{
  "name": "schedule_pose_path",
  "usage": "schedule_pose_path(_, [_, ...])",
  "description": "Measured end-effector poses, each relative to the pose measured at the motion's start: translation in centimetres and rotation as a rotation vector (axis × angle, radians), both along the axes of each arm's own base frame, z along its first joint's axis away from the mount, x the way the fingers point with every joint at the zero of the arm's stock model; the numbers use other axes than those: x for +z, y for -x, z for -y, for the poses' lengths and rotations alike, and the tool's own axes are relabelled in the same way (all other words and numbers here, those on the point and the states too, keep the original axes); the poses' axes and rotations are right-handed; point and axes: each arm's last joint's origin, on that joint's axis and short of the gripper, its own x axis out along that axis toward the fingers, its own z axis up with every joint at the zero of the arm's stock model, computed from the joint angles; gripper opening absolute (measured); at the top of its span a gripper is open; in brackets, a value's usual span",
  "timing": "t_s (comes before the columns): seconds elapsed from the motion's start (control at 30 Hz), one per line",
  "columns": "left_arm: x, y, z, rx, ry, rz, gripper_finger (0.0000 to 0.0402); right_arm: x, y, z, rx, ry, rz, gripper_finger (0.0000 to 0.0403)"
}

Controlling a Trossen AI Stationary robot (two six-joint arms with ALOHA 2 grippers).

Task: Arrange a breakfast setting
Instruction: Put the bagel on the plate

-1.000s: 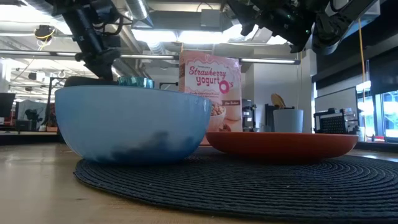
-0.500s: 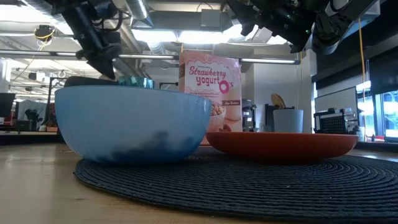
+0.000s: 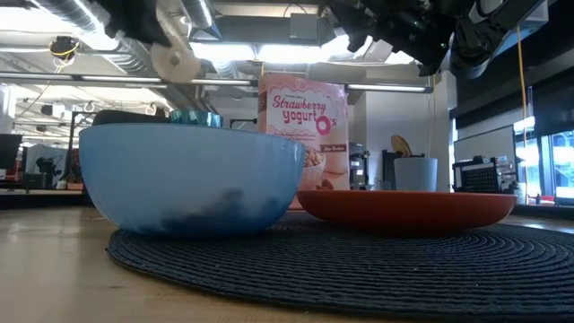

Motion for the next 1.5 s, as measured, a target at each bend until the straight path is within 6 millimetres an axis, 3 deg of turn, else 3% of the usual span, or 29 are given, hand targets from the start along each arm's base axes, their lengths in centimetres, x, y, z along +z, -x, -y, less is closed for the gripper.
schedule_pose_path(0.2, [0.1, -0.7, 1.8, -0.249, 0.07, 0.126, 0.0052, 0.2, -1.1, -0.7, -0.042, 0.007, -0.016, 0.0266])
schedule_pose_path(0.47, [-2.0, -4.1, 3.2, -0.422, 0.04, 0.285, 0.0053, 0.9, -5.9, -2.8, -0.138, 0.015, -0.173, 0.0278])
schedule_pose_path(0.6, [-2.7, -5.2, 4.1, -0.46, 0.007, 0.329, 0.0053, 0.7, -7.3, -2.4, -0.2, -0.014, -0.227, 0.028])
schedule_pose_path(0.87, [-5.0, -7.5, 5.1, -0.479, -0.014, 0.329, 0.0053, 0.0, -9.4, -2.1, -0.105, -0.042, -0.262, 0.028])
schedule_pose_path(1.1, [-5.7, -9.6, 5.6, -0.535, -0.032, 0.321, 0.0053, -0.4, -10.4, -1.9, -0.074, -0.074, -0.298, 0.0277])
schedule_pose_path(1.2, [-5.8, -10.1, 5.7, -0.547, -0.045, 0.314, 0.0053, -0.5, -10.4, -1.9, -0.062, -0.092, -0.311, 0.0248])
schedule_pose_path(1.5, [-5.5, -10.2, 5.6, -0.522, -0.068, 0.342, 0.0053, -0.9, -10.4, -1.4, -0.06, -0.129, -0.354, 0.0078])
